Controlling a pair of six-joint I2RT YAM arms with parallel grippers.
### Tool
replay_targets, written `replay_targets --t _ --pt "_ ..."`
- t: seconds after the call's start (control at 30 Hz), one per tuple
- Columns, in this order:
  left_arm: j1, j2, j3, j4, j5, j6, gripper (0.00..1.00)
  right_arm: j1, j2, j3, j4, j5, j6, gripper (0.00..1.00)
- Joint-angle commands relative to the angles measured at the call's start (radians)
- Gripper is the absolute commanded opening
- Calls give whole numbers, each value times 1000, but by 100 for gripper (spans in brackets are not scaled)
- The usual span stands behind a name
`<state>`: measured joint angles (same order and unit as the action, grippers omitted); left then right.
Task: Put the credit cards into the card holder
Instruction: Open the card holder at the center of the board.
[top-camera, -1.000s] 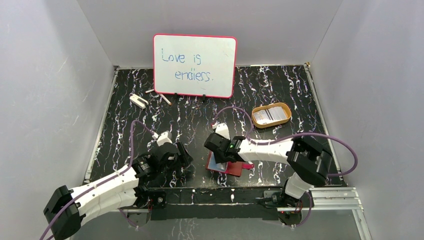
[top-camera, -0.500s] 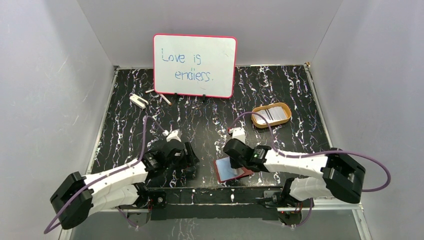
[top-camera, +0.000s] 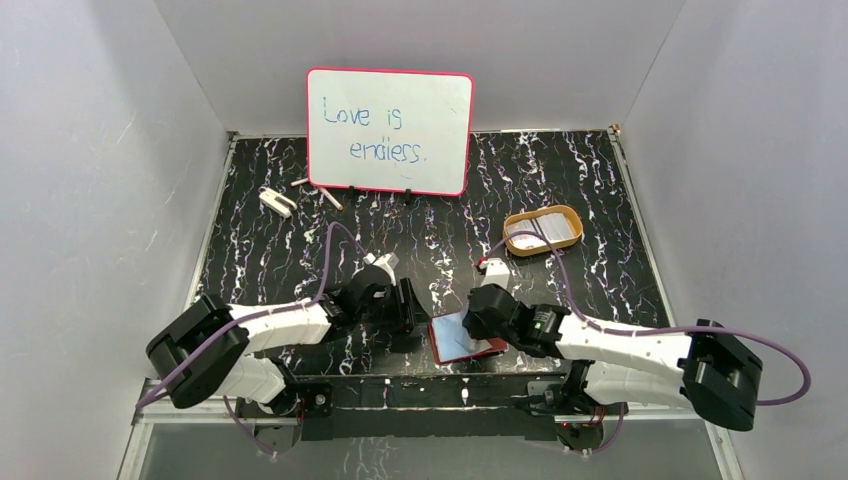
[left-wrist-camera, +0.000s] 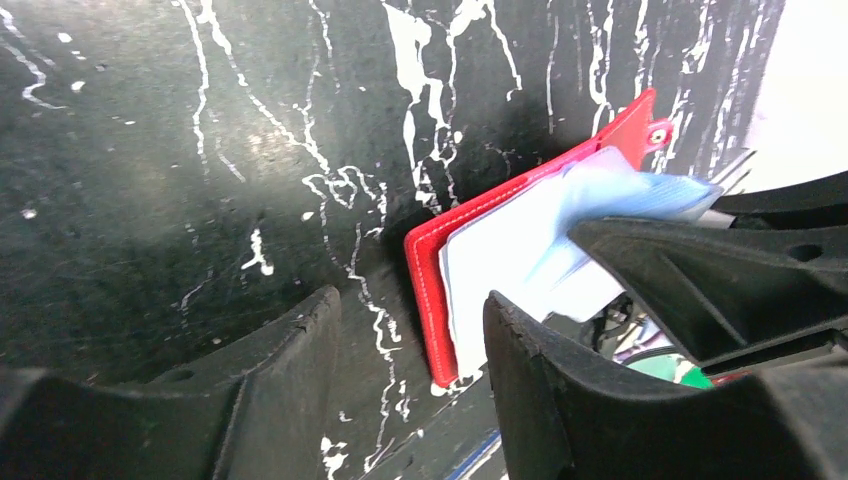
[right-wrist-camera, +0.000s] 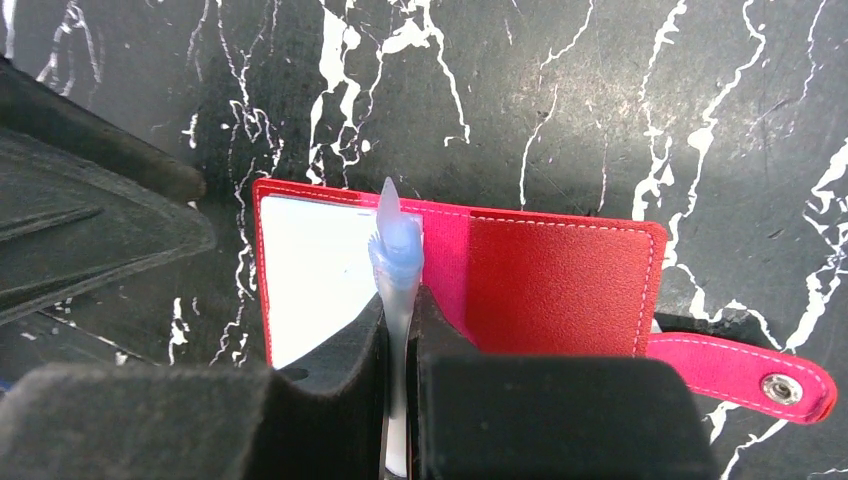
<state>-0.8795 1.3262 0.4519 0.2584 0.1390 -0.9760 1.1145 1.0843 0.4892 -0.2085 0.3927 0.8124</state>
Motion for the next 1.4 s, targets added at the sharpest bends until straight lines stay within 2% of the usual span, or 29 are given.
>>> replay_targets --t 0.0,0.1,0.2,0.33,0.57,0.7,0.9,1.1,1.37 --pt "-1 24 6 104 54 -56 55 -1 -88 -55 146 -7 49 11" --pt "-1 28 -18 97 39 -72 60 -1 -110 -74 196 -18 66 10" --pt "-1 16 -31 84 25 -69 60 -1 -106 -92 260 -32 89 9" --pt "-1 -75 -37 33 -21 -62 58 -1 -68 -110 322 -42 126 8" --pt "-1 -243 -41 -14 -76 -45 52 -1 7 -81 315 -34 133 8" --pt "-1 -175 -28 35 -49 -38 45 -1 43 -80 312 -39 146 8" --pt "-1 -10 -20 131 -4 -50 28 -2 57 -67 288 -37 148 10" --pt "-1 53 -22 212 28 -47 15 -1 54 -57 251 -37 139 11" --pt "-1 -1 -50 266 43 -59 12 -1 57 -67 251 -38 147 11"
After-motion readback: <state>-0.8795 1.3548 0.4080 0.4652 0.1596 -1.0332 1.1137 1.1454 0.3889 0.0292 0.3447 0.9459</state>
